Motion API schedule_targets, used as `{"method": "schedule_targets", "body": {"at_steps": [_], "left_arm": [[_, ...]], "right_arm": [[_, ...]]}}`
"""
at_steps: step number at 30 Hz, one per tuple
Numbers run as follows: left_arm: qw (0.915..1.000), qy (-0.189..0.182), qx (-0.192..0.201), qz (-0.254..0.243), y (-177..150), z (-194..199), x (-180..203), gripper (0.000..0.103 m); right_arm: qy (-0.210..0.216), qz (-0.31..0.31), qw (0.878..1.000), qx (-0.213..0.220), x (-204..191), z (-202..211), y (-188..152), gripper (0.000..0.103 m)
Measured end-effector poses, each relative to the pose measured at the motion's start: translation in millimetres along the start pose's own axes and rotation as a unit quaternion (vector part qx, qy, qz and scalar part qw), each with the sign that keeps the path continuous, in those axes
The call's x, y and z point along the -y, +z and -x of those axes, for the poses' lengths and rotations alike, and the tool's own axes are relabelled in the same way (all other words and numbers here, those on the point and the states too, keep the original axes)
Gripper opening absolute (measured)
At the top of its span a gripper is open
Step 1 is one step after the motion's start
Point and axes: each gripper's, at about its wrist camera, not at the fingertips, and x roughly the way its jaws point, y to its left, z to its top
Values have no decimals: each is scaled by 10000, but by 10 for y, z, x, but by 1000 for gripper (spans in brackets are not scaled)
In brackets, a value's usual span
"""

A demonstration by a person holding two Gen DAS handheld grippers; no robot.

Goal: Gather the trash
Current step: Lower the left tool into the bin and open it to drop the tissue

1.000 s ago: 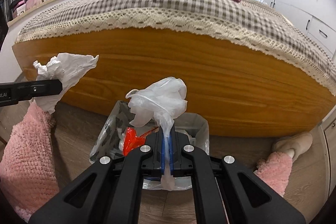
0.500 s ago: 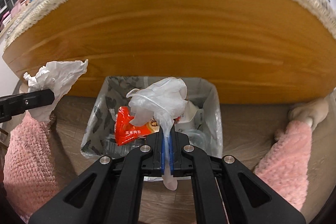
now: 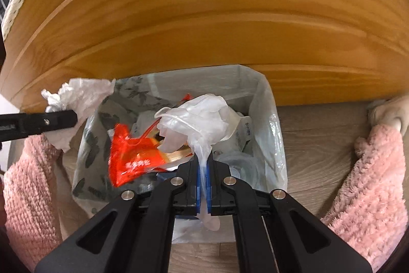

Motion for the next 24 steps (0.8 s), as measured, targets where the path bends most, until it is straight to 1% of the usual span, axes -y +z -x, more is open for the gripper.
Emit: {"method": "schedule_targets", "body": {"at_steps": [2,7,10,12,13,14,15,16,17,18,19,24], "left_arm": [[9999,64,-60,54,49,-83,22,5],[9988,440,-190,50,126,-300,32,5],[9986,472,-219,53,118,-345,38,7],[9980,563,-300,-10,105,-380,55,18],[9978,592,-299,-40,95,-374,65,28],[9977,613,-286,-56,96,-371,70,40],[9976,630,-266,-65,92,-362,71,48],[9976,646,-248,-56,92,-349,73,63],[9975,666,-229,-35,94,-336,74,74],[9973,708,-218,13,94,-325,67,79],[9971,725,-231,50,100,-319,43,88],[9979,504,-213,335,68,-242,-10,89]], "right_arm": [[54,-129,9999,1,59,-11,3,3],[190,-521,9985,-20,241,1,11,3],[231,-636,9977,-37,304,8,20,3],[237,-652,9976,-67,293,-15,13,3],[240,-635,9977,-84,277,-26,11,3],[241,-612,9978,-91,260,-29,13,3],[241,-576,9980,-92,237,-33,15,3],[238,-548,9982,-91,198,-62,18,3],[233,-506,9984,-85,182,-58,20,3],[227,-475,9986,-77,175,-58,23,3],[220,-443,9987,-71,164,-53,25,3],[218,-392,9990,-79,174,-69,11,3]]}}
